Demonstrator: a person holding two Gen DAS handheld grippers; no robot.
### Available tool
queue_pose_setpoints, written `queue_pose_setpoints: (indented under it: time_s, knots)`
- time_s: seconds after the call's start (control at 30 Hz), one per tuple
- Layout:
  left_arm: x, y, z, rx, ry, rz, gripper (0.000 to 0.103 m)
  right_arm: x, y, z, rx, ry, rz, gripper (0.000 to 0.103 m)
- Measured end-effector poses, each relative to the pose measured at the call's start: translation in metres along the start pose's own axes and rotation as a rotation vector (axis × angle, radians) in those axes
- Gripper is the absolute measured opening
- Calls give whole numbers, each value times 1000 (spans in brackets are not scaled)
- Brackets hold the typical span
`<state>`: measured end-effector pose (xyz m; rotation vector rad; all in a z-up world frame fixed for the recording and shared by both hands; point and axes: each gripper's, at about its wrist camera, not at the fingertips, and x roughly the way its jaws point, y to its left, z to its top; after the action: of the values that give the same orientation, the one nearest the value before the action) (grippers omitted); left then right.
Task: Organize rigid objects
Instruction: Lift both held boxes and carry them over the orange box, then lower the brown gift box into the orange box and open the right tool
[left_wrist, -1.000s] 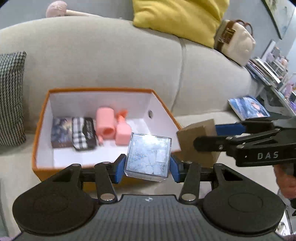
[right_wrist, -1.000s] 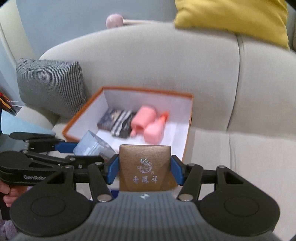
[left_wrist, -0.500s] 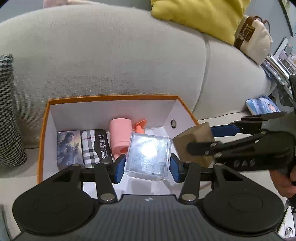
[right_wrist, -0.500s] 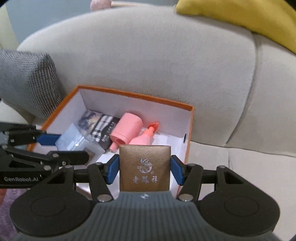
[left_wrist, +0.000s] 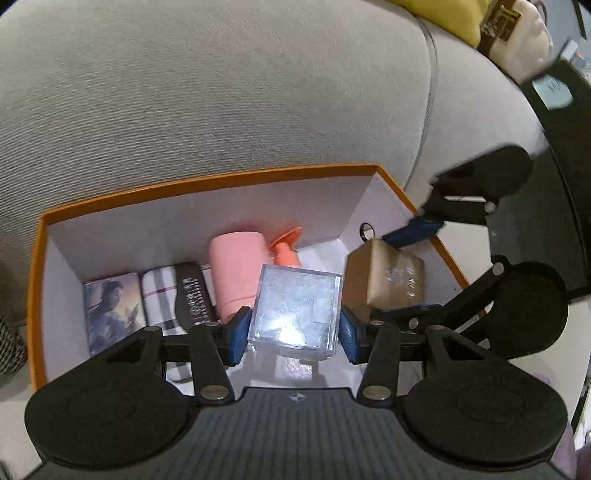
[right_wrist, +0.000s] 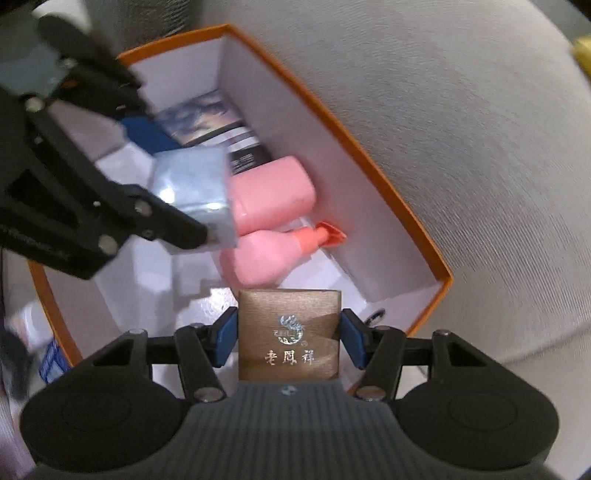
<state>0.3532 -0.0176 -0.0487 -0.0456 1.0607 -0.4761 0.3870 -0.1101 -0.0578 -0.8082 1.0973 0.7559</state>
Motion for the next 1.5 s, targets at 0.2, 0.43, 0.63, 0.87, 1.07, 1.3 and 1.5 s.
queue_pose_setpoints:
  time_s: [0.2, 0.43, 0.63, 0.87, 1.07, 1.3, 1.5]
  knots:
    - [15, 0, 7, 24, 25, -19, 56, 17, 5, 6, -256, 47, 20, 60]
    - [22, 2, 12, 10, 25, -42, 56, 39, 18, 1, -477, 66, -77, 60]
    - [22, 1, 15, 13, 27, -45, 56, 43, 19, -8, -582, 3, -161, 59]
    - [23, -2, 15, 9, 29, -40, 56, 31, 5, -14, -489, -32, -178, 43]
    - [22, -9, 14, 15, 38, -46, 56, 36, -13, -8, -322, -63, -206, 16]
    - [23, -20, 12, 2, 64, -82, 56, 7, -44, -15, -20, -205, -198, 17]
    - [40, -34, 14, -25, 99, -103, 56, -35, -53, -50, 325, -374, -237, 17]
